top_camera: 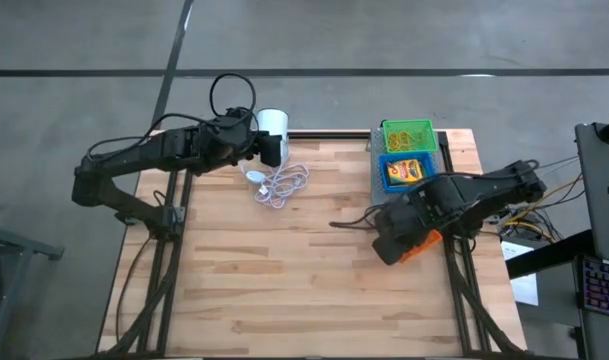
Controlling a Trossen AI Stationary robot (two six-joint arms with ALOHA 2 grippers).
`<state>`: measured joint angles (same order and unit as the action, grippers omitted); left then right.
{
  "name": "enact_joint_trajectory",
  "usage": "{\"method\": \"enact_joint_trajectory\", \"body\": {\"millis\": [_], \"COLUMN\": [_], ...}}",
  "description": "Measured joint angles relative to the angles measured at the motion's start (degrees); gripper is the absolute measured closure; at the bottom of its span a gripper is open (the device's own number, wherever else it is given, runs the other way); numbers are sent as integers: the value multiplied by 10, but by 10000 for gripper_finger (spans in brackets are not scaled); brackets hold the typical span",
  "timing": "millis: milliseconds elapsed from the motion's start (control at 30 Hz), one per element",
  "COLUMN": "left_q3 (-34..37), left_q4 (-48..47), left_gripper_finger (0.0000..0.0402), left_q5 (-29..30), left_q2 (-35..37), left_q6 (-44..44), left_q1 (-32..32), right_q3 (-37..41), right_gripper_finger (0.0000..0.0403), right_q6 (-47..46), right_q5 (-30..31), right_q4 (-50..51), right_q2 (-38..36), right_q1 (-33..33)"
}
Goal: Pick & Place Office Desk Supplies
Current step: Put the orange bin filled with spring keychains on the shelf
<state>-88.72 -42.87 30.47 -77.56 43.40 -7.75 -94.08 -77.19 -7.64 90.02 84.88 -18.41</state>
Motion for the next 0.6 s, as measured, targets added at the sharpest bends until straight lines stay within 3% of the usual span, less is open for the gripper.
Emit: {"method": "enact_joint_trajectory", "body": {"millis": [400,600], "left_q3": [0,0], "left_q4": [0,2], "left_gripper_finger": [190,190], "left_q5": [0,0], "left_q2": [0,0], "left_q6": [-1,-1], "left_q1": [0,0], "right_q3": [25,29], "right_gripper_finger": [390,391], "right_q6": [-4,41], "right_q5": [33,33], "right_q4": [0,0], "right_q2": [-43,-53], "right_q1": [9,22]}}
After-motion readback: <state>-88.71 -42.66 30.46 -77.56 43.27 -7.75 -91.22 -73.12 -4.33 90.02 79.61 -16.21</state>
